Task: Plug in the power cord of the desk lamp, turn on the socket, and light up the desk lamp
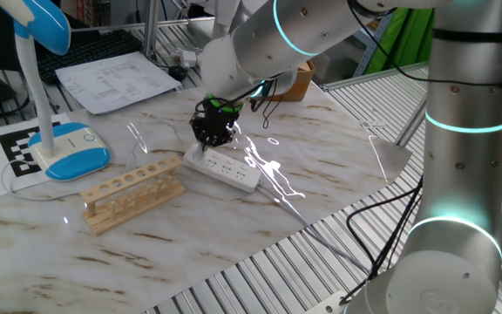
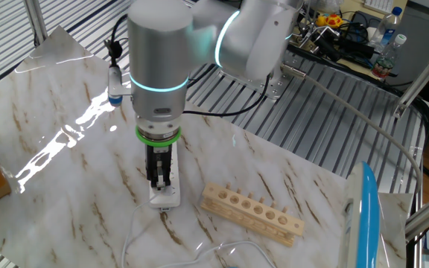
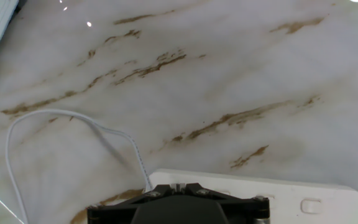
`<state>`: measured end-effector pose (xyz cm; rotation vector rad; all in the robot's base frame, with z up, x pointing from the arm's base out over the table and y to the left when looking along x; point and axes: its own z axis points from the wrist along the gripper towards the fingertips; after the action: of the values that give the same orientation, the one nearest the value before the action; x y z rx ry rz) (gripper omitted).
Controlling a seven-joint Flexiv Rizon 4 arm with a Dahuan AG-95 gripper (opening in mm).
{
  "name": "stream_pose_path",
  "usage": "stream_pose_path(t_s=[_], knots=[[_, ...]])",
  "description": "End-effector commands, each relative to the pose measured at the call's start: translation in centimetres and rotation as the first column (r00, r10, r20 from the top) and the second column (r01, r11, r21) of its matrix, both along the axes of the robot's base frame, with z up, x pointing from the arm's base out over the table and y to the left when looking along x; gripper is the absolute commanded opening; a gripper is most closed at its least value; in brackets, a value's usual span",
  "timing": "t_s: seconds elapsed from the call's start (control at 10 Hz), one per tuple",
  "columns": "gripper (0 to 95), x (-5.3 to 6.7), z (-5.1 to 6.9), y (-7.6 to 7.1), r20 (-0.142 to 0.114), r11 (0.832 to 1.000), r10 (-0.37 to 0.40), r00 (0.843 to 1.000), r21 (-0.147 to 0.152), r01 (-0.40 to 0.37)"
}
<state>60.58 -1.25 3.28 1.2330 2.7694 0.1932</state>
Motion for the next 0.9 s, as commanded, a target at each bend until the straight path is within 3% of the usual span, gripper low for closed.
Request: stream_pose_path(t_s=[0.1,0.2,0.3,0.7,0.8,0.9], knots=[[0.0,0.4,-2.4,0.1,-0.03,1.0,0.011,0.999,-0.009,-0.011],[0.0,0.1,-1.0,-0.2,-0.066,0.999,0.032,0.997,-0.001,-0.032],[0.0,0.0,0.3,-0.6,-0.072,0.999,0.039,0.997,0.008,-0.038],[0.0,-0.4,1.6,-1.0,-0.089,0.992,0.126,0.988,-0.01,-0.128],[0.0,-0.6,2.1,-1.2,-0.089,0.981,0.19,0.978,-0.016,-0.192],[0.0,-0.7,2.3,-1.4,-0.096,0.955,0.291,0.952,-0.032,-0.295]])
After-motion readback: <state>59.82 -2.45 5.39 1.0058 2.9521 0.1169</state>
